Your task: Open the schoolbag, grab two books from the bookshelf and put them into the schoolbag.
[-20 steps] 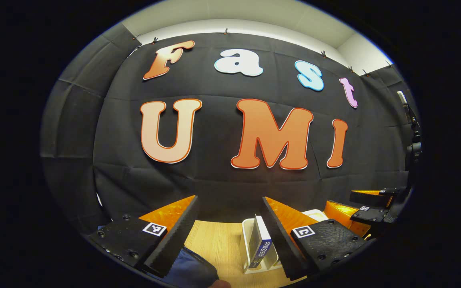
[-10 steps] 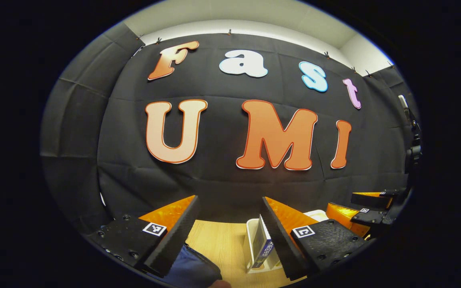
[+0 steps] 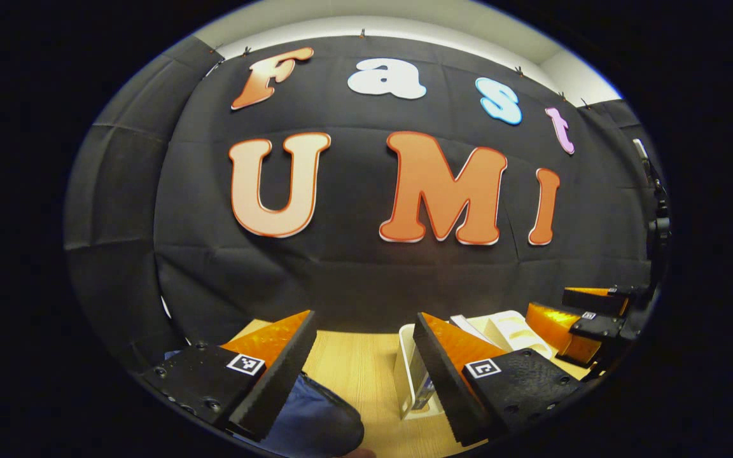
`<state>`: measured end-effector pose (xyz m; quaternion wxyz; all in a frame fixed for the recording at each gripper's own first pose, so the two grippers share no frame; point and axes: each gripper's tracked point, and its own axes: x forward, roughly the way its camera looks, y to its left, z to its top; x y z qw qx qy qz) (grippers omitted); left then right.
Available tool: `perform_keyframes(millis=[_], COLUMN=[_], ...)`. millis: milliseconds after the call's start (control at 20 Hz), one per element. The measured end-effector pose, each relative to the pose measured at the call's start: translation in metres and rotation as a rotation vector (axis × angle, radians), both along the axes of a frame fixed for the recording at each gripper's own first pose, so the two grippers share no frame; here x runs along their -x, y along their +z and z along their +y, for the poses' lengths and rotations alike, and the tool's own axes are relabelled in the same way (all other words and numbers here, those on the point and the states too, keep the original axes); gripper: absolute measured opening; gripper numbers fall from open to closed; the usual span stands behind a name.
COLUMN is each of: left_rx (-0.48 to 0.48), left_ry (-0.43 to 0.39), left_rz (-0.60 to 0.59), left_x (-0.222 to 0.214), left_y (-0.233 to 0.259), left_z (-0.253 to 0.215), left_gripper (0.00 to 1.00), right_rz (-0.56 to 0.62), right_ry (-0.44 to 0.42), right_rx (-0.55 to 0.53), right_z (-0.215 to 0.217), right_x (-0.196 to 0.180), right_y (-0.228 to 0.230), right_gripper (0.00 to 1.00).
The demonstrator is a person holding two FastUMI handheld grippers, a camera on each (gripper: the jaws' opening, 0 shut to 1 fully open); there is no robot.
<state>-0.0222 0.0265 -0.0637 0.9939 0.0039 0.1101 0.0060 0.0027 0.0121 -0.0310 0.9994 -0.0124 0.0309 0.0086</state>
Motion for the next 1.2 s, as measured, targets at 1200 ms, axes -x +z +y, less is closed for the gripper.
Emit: perform_keyframes(millis=[1200], left_rx=[-0.865], left_ry=[-0.261], left_rz=[0.578], left_x=[0.105], left_y=[-0.227], left_z=[0.002], left_gripper=[0.96], right_rz=[0.141], right_ry=[-0.080], right_rx=[-0.024], right_z=[-0.059], right_x=[-0.009], right_y=[-0.064], right_gripper=[0.97])
